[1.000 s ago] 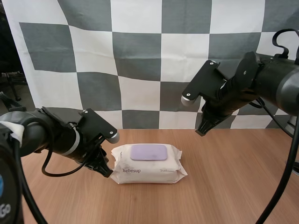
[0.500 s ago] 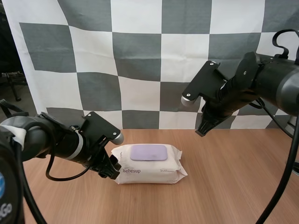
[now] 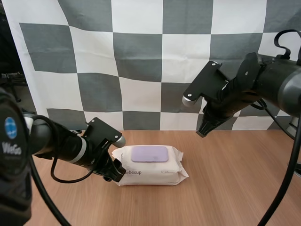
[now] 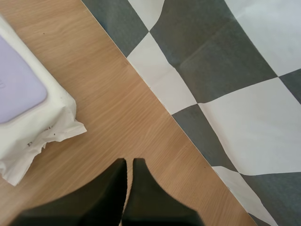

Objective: Open the wet wipes lid

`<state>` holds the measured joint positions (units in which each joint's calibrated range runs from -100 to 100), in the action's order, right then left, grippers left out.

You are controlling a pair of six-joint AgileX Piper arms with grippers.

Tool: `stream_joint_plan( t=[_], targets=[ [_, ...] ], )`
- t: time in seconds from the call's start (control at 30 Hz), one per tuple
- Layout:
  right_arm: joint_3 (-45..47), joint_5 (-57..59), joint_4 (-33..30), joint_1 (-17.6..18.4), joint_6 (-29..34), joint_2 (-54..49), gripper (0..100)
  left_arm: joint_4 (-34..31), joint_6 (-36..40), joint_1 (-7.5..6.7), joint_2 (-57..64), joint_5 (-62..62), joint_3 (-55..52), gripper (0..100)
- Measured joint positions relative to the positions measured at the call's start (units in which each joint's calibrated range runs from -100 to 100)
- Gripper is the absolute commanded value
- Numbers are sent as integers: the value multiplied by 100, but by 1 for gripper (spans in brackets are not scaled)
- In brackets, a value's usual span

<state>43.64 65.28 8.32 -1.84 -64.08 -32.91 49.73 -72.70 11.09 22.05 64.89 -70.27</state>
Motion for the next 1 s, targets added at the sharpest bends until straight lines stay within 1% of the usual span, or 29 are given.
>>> stream_joint_plan(
  t=[0.07,0.13,0.3,0.57,0.67,0.73,0.8,0.83,0.9,0.97,1.0],
  targets=[
    [0,0,0,0,0,0,11,70,-99,0,-176,-72,0,92],
    [0,0,0,0,0,0,11,280,-267,0,-328,-72,0,92],
    [0,0,0,0,0,0,11,612,-628,0,-450,-72,0,92],
    [0,0,0,0,11,0,11,1151,-979,0,-794,-72,0,92],
    [0,0,0,0,23,0,11,1193,-1023,0,-944,-72,0,92],
    [0,0,0,0,23,0,11,1193,-1073,0,-1033,-72,0,89],
    [0,0,0,0,23,0,11,1193,-1098,0,-1063,-72,0,77],
    [0,0,0,0,23,0,11,1193,-1098,0,-1063,-72,0,65],
    [0,0,0,0,23,0,11,1193,-1168,0,-1063,-53,0,39],
    [0,0,0,0,23,0,11,1182,-1243,0,-1063,-70,0,9],
    [0,0,0,0,23,0,11,1182,-1244,0,-1063,-70,0,0]
  ],
)
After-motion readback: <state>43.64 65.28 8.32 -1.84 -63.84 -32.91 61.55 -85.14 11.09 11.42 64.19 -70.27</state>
